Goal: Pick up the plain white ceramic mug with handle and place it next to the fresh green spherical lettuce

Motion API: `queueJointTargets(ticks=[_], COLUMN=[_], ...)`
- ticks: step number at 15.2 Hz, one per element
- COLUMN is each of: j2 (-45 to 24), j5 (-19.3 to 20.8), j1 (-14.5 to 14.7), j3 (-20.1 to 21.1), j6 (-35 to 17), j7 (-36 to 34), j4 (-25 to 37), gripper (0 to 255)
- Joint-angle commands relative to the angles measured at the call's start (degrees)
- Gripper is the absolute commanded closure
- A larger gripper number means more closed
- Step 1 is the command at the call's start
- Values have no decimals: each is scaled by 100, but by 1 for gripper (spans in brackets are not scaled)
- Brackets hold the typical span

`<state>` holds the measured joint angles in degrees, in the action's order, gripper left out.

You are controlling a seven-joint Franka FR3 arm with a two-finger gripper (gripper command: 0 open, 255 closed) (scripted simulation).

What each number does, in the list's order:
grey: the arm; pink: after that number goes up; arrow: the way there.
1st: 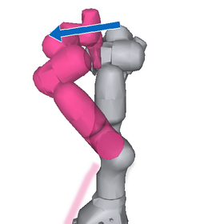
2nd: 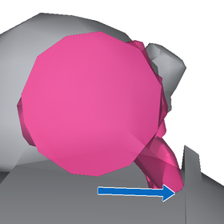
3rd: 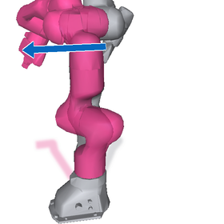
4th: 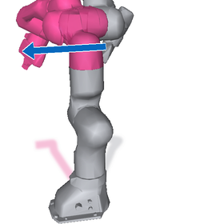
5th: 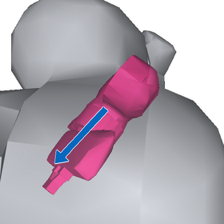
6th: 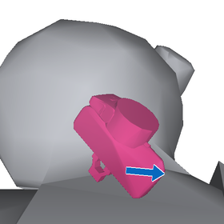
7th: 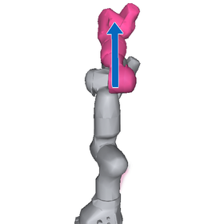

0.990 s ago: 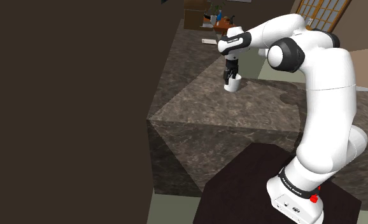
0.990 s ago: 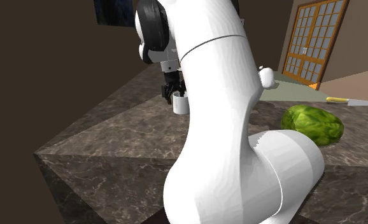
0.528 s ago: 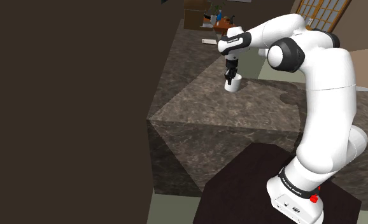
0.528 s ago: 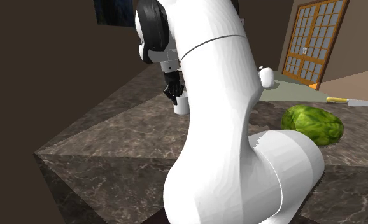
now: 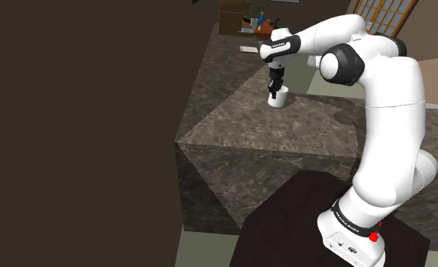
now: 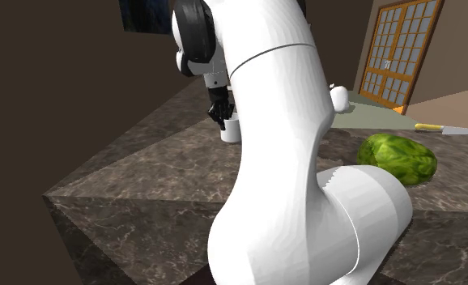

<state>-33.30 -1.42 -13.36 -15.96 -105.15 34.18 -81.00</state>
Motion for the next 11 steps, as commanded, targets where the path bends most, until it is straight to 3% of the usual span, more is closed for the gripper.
queueJointTargets(ticks=[1, 11], j2=[30, 168], j5=[6, 36], j1=[-6, -24], j3=[-7, -34], j6=[137, 827], j7=[10, 49], j4=[110, 669], gripper=[255, 255])
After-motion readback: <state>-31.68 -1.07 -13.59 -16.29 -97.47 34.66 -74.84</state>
